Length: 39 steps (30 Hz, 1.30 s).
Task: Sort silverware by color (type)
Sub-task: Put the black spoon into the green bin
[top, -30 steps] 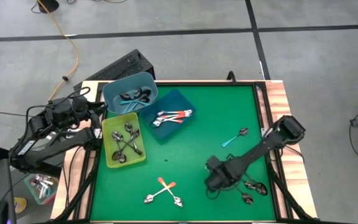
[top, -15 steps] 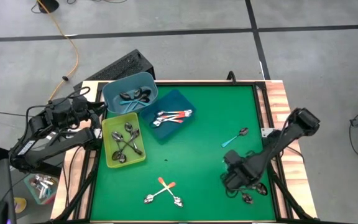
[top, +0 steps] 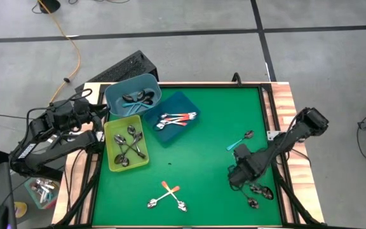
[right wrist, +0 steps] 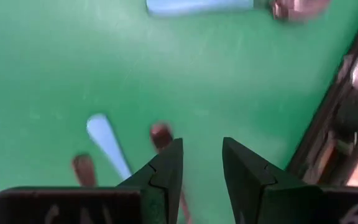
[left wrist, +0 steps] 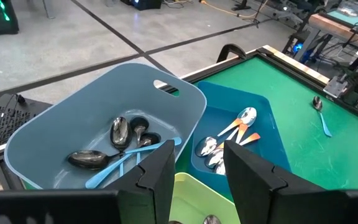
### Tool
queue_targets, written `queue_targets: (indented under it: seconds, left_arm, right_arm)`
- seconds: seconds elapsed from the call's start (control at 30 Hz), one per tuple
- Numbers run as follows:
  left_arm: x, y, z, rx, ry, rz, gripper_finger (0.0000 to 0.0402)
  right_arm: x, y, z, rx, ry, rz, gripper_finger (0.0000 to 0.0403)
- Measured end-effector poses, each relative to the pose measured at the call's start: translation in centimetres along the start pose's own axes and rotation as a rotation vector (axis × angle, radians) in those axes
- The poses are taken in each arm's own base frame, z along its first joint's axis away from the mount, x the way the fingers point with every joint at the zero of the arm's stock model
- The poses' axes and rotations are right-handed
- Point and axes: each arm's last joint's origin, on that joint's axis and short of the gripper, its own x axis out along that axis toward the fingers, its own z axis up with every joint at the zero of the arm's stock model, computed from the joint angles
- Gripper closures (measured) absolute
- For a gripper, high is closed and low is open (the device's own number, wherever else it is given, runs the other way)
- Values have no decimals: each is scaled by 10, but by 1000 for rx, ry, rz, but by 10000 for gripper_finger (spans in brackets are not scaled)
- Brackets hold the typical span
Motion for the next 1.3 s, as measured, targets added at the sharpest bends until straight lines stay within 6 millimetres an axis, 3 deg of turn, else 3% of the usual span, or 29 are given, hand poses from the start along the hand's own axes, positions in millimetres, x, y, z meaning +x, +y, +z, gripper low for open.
queue_targets:
  seconds: [0.2,0.37,0.6,0.87,1.3]
  left_arm:
    - [0,0,0,0,0,0,280]
    - [0,0,0,0,1,0,280]
    - [0,0,-1,2,13,1,280]
    - [0,0,-1,1,7,0,280]
    - [0,0,0,-5,3,1,280]
  right_arm:
    - [13,-15,28,-53,-21,-1,280]
    - [28,-29,38,-26,23,55,280]
    - [23,-27,12,-68,108,224,280]
    - [19,-26,-21,-78,113,251,280]
    - [18,-25,-20,-30,20,280,280]
